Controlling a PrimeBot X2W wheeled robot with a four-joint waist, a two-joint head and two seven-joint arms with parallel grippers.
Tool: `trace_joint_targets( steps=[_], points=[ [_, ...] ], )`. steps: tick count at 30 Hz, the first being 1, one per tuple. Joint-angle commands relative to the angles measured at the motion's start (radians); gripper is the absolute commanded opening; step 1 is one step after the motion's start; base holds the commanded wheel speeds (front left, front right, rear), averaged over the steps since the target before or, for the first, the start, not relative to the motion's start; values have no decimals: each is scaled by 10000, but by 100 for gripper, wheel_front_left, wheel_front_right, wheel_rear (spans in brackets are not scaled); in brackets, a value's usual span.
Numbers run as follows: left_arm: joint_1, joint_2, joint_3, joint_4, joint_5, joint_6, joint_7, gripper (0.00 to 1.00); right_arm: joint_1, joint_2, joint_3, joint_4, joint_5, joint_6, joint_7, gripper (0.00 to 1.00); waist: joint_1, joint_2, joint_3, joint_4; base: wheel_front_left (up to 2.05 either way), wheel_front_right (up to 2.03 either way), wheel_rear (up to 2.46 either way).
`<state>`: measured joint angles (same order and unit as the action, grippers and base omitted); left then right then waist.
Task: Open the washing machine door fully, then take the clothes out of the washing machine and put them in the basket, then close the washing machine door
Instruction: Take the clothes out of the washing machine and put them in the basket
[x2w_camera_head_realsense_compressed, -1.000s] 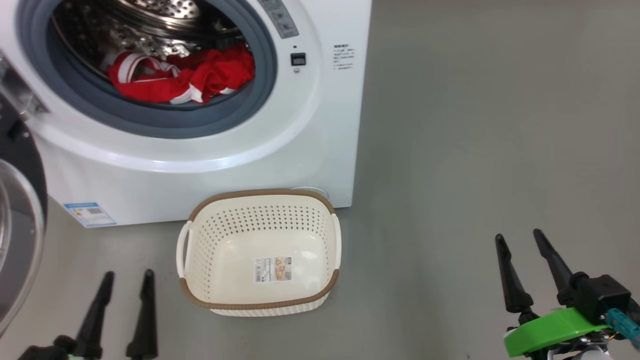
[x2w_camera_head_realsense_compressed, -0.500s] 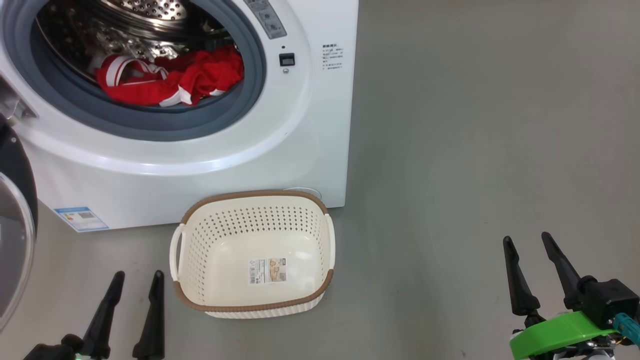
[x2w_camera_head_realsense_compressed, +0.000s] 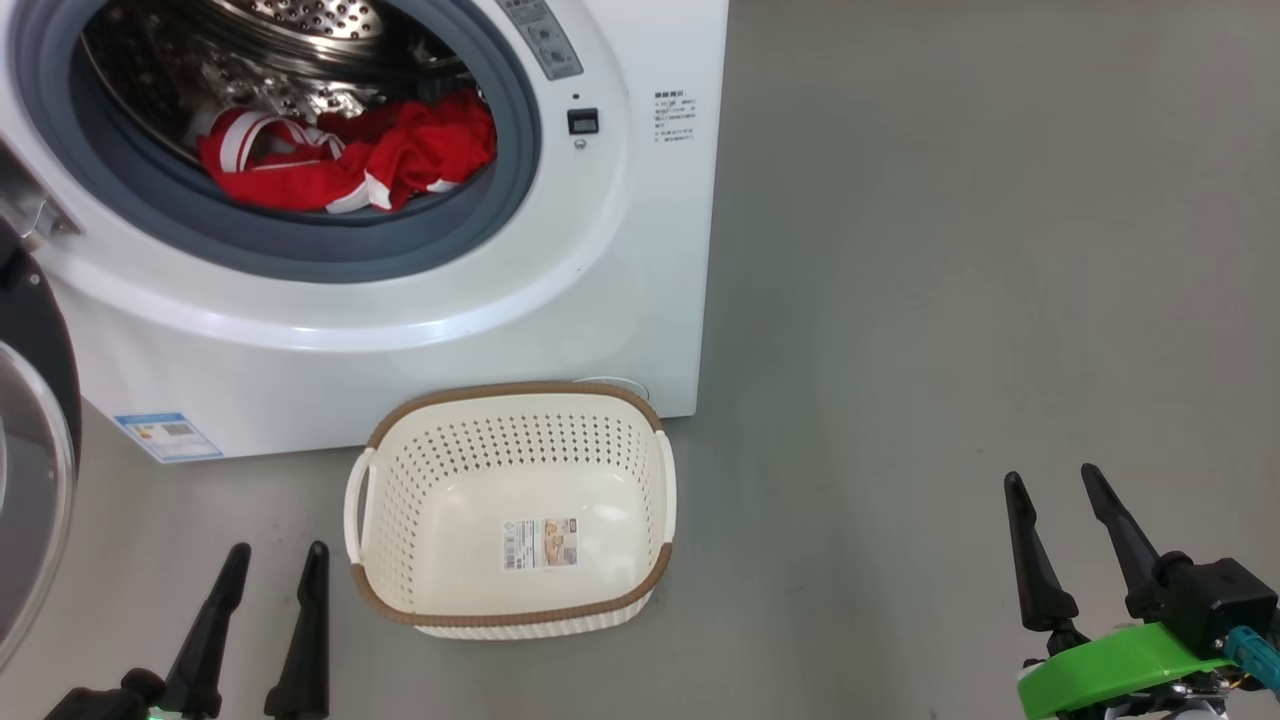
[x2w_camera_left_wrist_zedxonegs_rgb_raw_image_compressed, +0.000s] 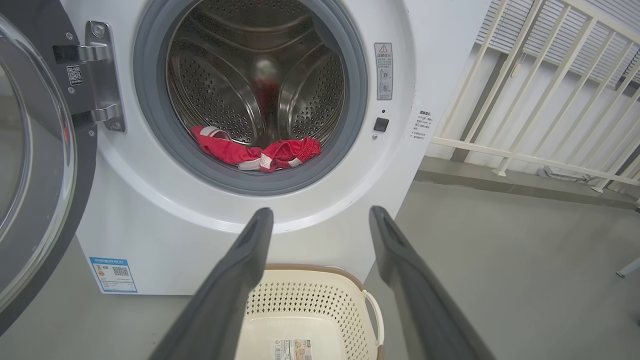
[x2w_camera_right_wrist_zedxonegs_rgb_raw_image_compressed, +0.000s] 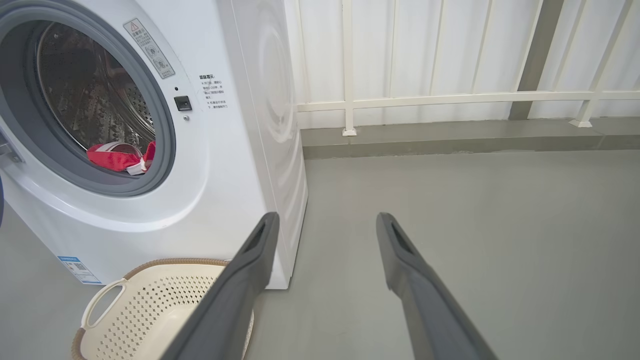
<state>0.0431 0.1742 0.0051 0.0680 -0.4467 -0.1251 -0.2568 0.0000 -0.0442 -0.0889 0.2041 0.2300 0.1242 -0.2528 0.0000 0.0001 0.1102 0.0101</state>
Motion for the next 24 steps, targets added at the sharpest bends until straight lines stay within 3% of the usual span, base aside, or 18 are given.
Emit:
trace_joint_targets(
  steps=[1,24],
  points=[
    [-265,220,343,-225,-41,-55,-49,100,-69,-63,210,-222,38,65,-90,100,0,-1,4,-1,102,-102,0],
    [-582,389,297,-44,-86,-56,-49,100,-210,-61,317,-206,151,65,-90,100,0,-1,216,55,106,-106,0]
  ],
)
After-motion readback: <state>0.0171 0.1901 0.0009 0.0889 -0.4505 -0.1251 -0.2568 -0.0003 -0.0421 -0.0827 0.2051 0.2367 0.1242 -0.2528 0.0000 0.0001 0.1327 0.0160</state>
